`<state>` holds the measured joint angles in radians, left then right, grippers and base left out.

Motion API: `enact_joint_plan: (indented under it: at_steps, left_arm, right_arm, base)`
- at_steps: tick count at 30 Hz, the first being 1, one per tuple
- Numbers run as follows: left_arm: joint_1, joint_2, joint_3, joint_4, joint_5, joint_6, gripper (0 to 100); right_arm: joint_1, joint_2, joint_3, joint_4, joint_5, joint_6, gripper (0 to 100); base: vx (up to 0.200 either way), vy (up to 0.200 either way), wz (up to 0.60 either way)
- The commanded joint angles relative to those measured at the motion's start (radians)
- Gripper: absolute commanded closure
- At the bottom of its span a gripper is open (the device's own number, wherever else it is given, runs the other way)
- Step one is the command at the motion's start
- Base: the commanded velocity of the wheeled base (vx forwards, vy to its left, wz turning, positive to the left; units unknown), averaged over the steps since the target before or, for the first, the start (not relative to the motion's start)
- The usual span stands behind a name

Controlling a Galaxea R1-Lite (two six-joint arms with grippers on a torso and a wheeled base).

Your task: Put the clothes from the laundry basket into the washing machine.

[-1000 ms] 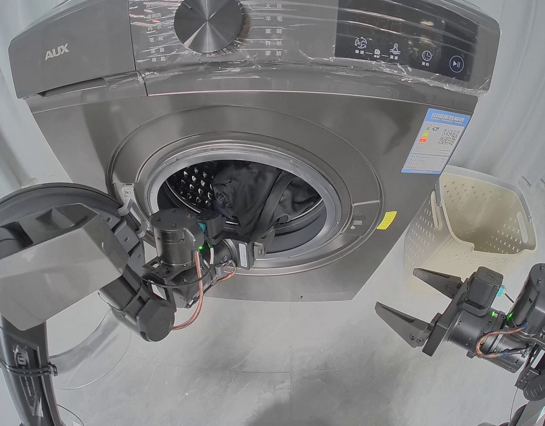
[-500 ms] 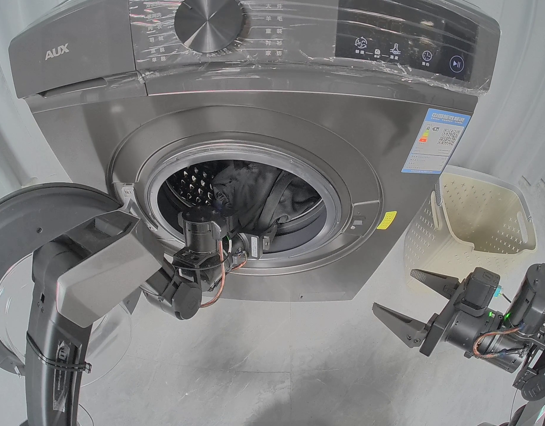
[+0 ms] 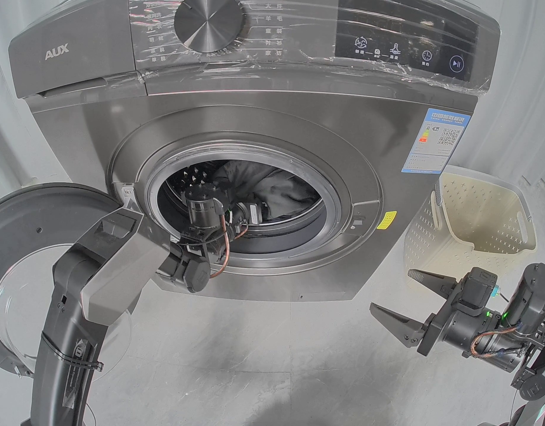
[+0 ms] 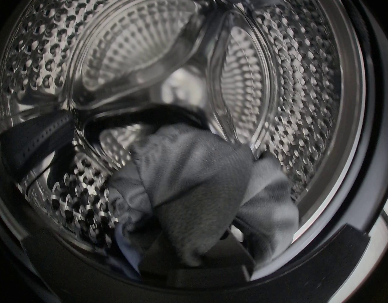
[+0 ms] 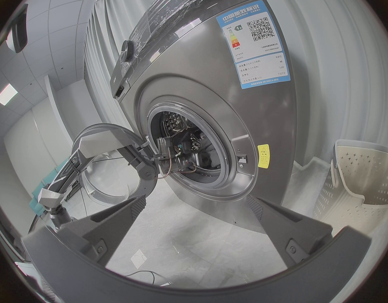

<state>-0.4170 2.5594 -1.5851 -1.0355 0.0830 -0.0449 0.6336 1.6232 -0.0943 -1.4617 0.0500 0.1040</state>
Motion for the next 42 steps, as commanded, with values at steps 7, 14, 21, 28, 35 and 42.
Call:
enact_joint_plan:
  at_steps: [7, 14, 21, 28, 35, 42]
  left_arm:
    - [0.06, 0.094, -0.259, 0.029, 0.063, -0.016, 100]
    - [0.046, 0.073, -0.222, 0.048, 0.075, -0.02, 0]
    - [0.03, 0.013, -0.095, 0.052, 0.073, -0.029, 0]
    - [0.017, -0.076, 0.056, 0.046, 0.063, -0.029, 0]
    - [-0.06, -0.355, 0.43, 0.04, 0.029, -0.03, 0]
    - [-0.166, -0.588, 0.726, 0.014, -0.003, -0.03, 0]
  right_arm:
    - [0.006, 0.009, -0.001, 0.0, 0.002, 0.0, 0]
    - [0.005, 0.007, -0.001, -0.002, 0.004, 0.002, 0]
    - [0.006, 0.007, -0.004, -0.002, 0.004, 0.002, 0]
    - [0.006, 0.007, -0.007, -0.002, 0.004, 0.003, 0]
    - [0.005, 0.007, -0.007, -0.002, 0.004, 0.003, 0]
    - [0.006, 0.006, -0.005, -0.002, 0.001, 0.003, 0]
  base:
    - [0.0, 0.0, 0.0]
    - [0.0, 0.0, 0.0]
    - [0.0, 0.0, 0.0]
    - [0.0, 0.0, 0.0]
    - [0.0, 0.0, 0.0]
    - [0.0, 0.0, 0.0]
